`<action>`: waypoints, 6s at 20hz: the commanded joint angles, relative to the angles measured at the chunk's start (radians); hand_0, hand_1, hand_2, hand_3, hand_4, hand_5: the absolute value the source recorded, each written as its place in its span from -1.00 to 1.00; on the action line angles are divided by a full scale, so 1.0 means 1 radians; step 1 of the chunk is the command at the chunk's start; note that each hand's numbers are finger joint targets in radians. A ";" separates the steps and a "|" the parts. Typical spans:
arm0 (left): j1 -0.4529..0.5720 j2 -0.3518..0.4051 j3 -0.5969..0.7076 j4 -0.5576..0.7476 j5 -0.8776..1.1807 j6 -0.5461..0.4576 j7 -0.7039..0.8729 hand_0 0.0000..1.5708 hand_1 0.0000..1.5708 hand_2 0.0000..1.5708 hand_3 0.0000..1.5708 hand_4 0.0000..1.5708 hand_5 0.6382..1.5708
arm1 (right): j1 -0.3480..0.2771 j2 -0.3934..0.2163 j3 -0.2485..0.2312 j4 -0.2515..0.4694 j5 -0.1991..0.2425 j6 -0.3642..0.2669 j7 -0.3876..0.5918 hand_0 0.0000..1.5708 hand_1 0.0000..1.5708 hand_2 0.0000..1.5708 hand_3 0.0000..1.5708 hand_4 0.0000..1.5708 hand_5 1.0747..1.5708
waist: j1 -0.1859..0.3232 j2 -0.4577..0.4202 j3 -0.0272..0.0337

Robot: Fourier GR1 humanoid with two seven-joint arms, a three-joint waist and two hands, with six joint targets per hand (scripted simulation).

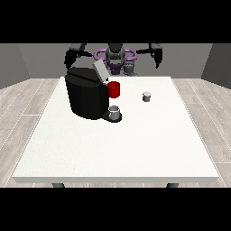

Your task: Insert the coffee pod into the coffee machine and close the lid

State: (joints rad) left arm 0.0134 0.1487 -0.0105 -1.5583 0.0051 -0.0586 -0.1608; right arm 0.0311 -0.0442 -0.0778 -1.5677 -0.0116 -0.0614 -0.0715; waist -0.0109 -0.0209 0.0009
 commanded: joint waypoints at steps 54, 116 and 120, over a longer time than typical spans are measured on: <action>-0.581 0.232 0.066 0.941 -0.523 0.197 -0.091 -0.13 -0.13 0.08 -0.17 -0.63 1.00 | -0.232 0.027 0.053 0.150 0.035 -0.086 0.005 -1.00 -1.00 -1.00 -1.00 -0.33 1.00 | -0.147 0.225 -0.0014; -1.204 0.305 0.131 0.900 -0.624 -0.087 0.082 0.66 0.66 0.69 0.58 -0.38 1.00 | -0.359 0.003 0.025 0.237 -0.002 -0.086 -0.013 -1.00 -1.00 -1.00 -1.00 -0.34 1.00 | -0.279 0.264 -0.0004; -1.218 0.334 0.156 0.941 -0.620 -0.074 0.040 0.66 0.66 0.69 0.56 -0.36 1.00 | -0.423 0.000 0.034 0.166 -0.002 -0.096 0.047 -1.00 -1.00 -1.00 -1.00 -0.35 1.00 | -0.314 0.323 -0.0009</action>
State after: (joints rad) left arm -1.1716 0.4747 0.1322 -0.6343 -0.6184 -0.1287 -0.1179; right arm -0.3447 -0.0339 -0.0306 -1.3833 -0.0039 -0.1562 -0.0508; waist -0.3105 0.2656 0.0003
